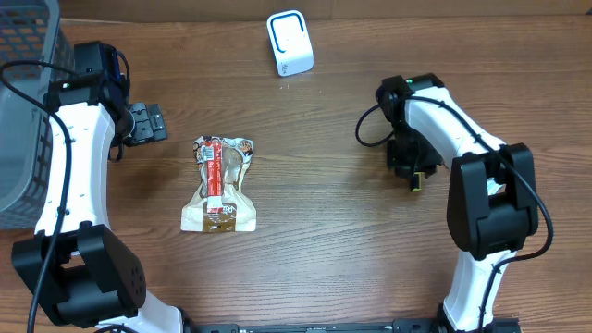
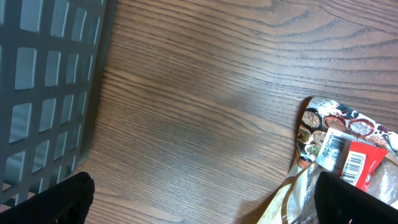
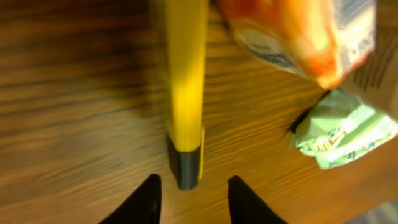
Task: Scan the item barcode
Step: 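Move the yellow marker to the right side and release it, then reach the right gripper to the red sticks in the snack bag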
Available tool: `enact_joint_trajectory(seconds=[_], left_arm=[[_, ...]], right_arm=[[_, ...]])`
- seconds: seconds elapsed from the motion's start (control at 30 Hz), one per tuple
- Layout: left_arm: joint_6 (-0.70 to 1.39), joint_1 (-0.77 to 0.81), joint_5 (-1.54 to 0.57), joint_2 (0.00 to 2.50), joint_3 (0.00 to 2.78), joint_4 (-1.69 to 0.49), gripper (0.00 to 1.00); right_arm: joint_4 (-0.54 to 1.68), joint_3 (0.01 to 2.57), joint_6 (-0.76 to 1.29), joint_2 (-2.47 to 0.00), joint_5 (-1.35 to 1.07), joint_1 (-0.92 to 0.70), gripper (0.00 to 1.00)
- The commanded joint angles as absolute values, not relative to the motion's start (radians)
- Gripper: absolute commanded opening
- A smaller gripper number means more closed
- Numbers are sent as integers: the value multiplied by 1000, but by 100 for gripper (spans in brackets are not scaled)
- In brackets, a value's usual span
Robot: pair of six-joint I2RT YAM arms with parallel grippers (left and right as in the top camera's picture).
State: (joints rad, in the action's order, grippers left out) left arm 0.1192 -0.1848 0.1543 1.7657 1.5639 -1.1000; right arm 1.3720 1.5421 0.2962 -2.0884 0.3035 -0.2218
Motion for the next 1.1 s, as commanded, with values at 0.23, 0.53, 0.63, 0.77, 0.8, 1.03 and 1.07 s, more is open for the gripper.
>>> enact_joint_trajectory(seconds=[0.23, 0.53, 0.63, 0.77, 0.8, 1.03, 1.07], left_arm=[[101, -181, 152, 1766, 1566, -1099, 100], [101, -181, 152, 1766, 1566, -1099, 100], [101, -181, 152, 1766, 1566, -1099, 100], [101, -181, 152, 1766, 1566, -1099, 100], [101, -181, 152, 1766, 1566, -1099, 100], [101, -181, 152, 1766, 1566, -1099, 100], [101, -181, 152, 1766, 1566, -1099, 100]], right_arm=[[1319, 1536, 308, -2088, 241, -223, 45], [1168, 1531, 308, -2088, -350, -273, 45], [1101, 1531, 308, -2088, -451, -334, 45], [1018, 1531, 316, -2088, -505, -445, 45], [991, 1531, 316, -2088, -512, -490, 44], [871, 1531, 418, -2088, -524, -686, 34], [844, 1532, 429, -2088, -543, -710, 34]])
